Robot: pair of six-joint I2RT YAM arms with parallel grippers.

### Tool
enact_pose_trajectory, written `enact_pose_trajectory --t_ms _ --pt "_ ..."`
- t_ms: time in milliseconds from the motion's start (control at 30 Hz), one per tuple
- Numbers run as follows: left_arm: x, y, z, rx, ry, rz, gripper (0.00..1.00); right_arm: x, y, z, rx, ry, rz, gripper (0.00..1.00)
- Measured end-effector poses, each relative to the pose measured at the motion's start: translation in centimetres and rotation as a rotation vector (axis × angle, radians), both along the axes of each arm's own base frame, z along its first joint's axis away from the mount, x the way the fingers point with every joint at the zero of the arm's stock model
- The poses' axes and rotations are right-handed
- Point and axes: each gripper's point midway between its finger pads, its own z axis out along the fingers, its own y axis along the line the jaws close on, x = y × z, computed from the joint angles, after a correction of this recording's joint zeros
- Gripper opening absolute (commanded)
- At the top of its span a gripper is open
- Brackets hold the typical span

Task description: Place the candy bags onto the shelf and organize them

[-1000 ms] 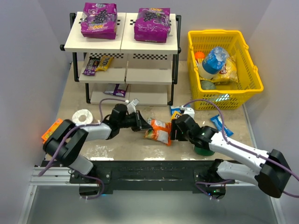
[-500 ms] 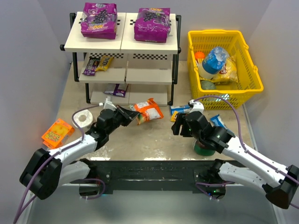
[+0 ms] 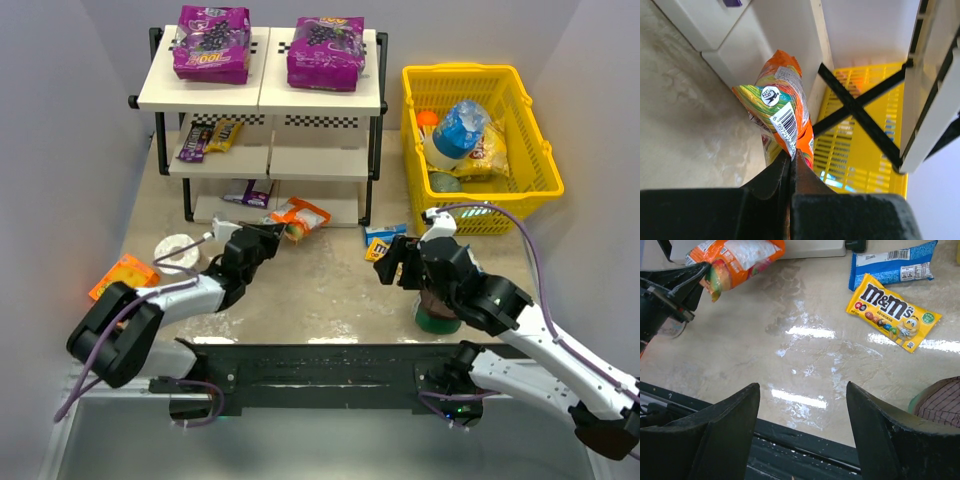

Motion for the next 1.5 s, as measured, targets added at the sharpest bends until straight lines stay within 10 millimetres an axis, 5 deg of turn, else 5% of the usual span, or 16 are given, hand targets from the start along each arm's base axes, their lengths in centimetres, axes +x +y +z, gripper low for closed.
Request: enact_pose_trajectory --t_ms 400,567,833,1033,1500 --pt "8.0 -2.9 1.4 -0.091 -0.038 0.162 0.00 -0.3 -0.4 -0.2 -0.021 0.010 0.004 0.74" --pt "10.0 -4.5 0.5 -0.132 -0.007 0.219 0.00 -0.4 -0.8 0.0 -0.023 0.002 -0.007 0.74" --pt "10.3 -5.8 -4.6 -0.153 0.086 0.296 0.00 -0.9 -1.7 0.5 -0.030 -0.003 -0.019 0.74" --pt "11.9 -6.5 -3.7 -0.156 0.076 0.328 0.02 -0.9 -2.1 0.5 -0.041 -0.004 -0.031 0.74" --pt "12.2 -8.1 -5.6 -0.119 0.141 0.336 0.34 -0.8 -2.2 0.3 -0.049 -0.001 -0.037 0.75"
